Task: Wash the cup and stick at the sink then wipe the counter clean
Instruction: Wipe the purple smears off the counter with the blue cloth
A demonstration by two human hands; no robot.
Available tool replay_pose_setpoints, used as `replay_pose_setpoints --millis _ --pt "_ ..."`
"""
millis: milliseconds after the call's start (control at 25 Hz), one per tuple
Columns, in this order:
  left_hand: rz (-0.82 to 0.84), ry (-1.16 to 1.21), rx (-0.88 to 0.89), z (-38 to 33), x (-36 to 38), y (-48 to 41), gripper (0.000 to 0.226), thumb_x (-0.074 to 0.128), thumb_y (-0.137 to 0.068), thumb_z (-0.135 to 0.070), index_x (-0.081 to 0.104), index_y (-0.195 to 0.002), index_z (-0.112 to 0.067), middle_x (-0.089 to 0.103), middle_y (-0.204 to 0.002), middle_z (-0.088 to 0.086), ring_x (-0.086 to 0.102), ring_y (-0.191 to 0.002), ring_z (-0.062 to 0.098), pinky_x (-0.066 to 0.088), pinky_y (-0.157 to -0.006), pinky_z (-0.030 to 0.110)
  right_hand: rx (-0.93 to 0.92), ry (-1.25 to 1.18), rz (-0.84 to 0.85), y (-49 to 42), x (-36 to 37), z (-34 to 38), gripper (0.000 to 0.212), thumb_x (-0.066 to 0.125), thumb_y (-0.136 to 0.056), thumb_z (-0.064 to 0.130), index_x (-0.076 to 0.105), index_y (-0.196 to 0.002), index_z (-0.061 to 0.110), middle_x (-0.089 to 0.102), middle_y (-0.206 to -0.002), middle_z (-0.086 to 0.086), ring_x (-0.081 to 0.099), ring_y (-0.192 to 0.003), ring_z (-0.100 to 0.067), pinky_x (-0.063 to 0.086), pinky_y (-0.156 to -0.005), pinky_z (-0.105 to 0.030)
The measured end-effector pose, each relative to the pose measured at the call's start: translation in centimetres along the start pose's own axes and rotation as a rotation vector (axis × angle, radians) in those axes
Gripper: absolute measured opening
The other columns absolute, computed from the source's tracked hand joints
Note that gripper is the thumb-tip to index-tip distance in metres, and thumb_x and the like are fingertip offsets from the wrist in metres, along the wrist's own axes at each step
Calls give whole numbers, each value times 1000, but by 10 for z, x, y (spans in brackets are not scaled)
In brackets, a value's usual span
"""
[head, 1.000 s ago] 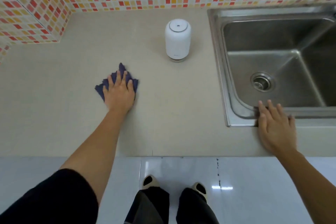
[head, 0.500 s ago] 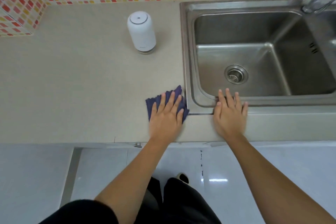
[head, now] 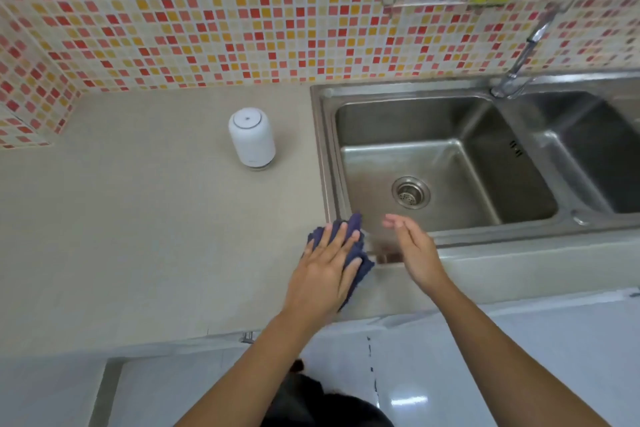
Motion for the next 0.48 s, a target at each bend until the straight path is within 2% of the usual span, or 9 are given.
replay_pose_setpoints --millis 80,160,240,320,360,400,480 --pt "-59 18 59 -5 -35 -31 61 8 -100 -46 43 -140 -15 41 -147 6 32 -139 28 23 -113 39 194 -273 158 -11 16 28 39 31 -99 39 64 -98 19 67 -102 -3 62 -97 -20 45 -96 -39" --pt "-136 28 139 -16 -71 -56 58 11 -98 -50 32 -144 -20 33 -151 5 24 -141 27 16 -117 36 299 -476 301 -21 27 66 61 22 -94 55 63 -105 11 65 -103 -10 61 -95 -21 48 -84 -32" --pt "-118 98 172 -22 -93 -77 56 9 -93 -58 12 -144 -36 12 -156 -5 3 -146 16 4 -118 30 269 -597 348 -35 20 101 73 17 -91 63 61 -115 10 66 -109 -12 61 -104 -24 46 -89 -34" --pt "-75 188 198 -27 -104 -93 55 14 -91 -56 3 -143 -44 1 -155 -13 -9 -144 4 -4 -116 22 227 -651 328 -43 5 122 70 23 -89 65 62 -115 12 69 -108 -8 63 -105 -22 48 -91 -36" --pt "-75 235 204 -29 -108 -98 55 19 -89 -48 4 -142 -43 1 -153 -16 -10 -143 1 -5 -116 20 209 -648 320 -45 -1 125 63 32 -88 63 62 -114 13 71 -107 -6 65 -104 -20 49 -89 -35" --pt "-74 289 200 -31 -109 -103 57 24 -87 -37 6 -141 -43 2 -152 -18 -8 -142 -1 -4 -117 19 188 -642 303 -49 -6 126 55 43 -87 56 61 -115 13 71 -107 -6 66 -102 -19 51 -87 -33" --pt "-92 421 178 -36 -109 -113 63 30 -84 -19 9 -136 -46 6 -148 -24 1 -142 -2 3 -117 18 84 -606 266 -59 -20 133 36 60 -85 30 62 -114 8 71 -107 -9 68 -96 -19 54 -83 -30"
Point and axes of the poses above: each hand's wrist, its own y-axis away from the middle knuckle, its own x-axis out of the palm, z = x × y, the point moved 9 cm from there along -y, towards the middle knuckle
